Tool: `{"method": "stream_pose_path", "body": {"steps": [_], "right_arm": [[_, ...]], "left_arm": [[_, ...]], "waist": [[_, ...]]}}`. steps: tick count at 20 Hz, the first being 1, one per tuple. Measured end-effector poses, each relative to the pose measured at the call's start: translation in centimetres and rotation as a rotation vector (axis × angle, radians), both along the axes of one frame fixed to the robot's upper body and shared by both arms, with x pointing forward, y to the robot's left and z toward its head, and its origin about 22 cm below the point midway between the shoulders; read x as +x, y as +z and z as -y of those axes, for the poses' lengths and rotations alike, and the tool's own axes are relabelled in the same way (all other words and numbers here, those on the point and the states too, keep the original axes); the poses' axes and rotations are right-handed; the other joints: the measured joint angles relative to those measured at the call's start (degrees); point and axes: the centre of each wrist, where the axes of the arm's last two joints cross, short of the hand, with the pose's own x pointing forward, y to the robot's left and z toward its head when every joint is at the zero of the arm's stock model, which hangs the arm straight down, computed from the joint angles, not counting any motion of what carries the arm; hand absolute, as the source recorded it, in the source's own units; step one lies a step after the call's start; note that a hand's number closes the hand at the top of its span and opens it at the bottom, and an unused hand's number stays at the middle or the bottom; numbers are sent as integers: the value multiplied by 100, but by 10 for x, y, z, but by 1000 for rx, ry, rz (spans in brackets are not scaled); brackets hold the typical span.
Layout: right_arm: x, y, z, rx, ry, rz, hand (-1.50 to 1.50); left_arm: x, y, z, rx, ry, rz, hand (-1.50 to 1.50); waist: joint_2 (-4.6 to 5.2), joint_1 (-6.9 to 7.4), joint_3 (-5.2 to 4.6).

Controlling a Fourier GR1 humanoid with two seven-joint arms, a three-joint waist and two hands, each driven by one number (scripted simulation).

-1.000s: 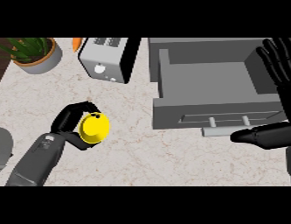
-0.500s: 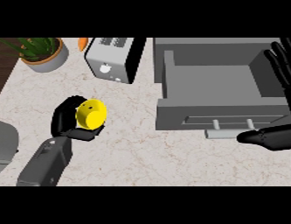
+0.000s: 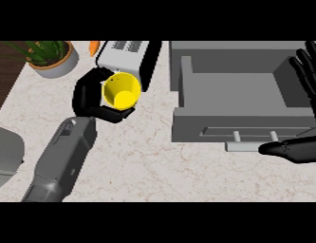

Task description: Pick up the cup, place it into the drawer and close the drawer

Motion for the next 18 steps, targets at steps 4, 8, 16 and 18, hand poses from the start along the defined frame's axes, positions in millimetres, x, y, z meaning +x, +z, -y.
{"method": "stream_pose_path", "body": {"steps": [4,8,16,18], "right_arm": [[-3,-3,-2,-3,-5,-6,-150],[-1,-1,-3,0,-3,-3,-150],[1,-11,4,-2,-5,7,-150],[1,-8,2,1,3,11,-150]], "left_arm": [[19,51,36,26,-53,20,150],[26,100,67,58,-77,29,150],[41,177,130,144,-60,-17,150],[43,188,144,172,-46,-56,150]], "waist": [[-6,-3,2],[-7,-2,1],[38,-149,1],[48,-203,2]]}}
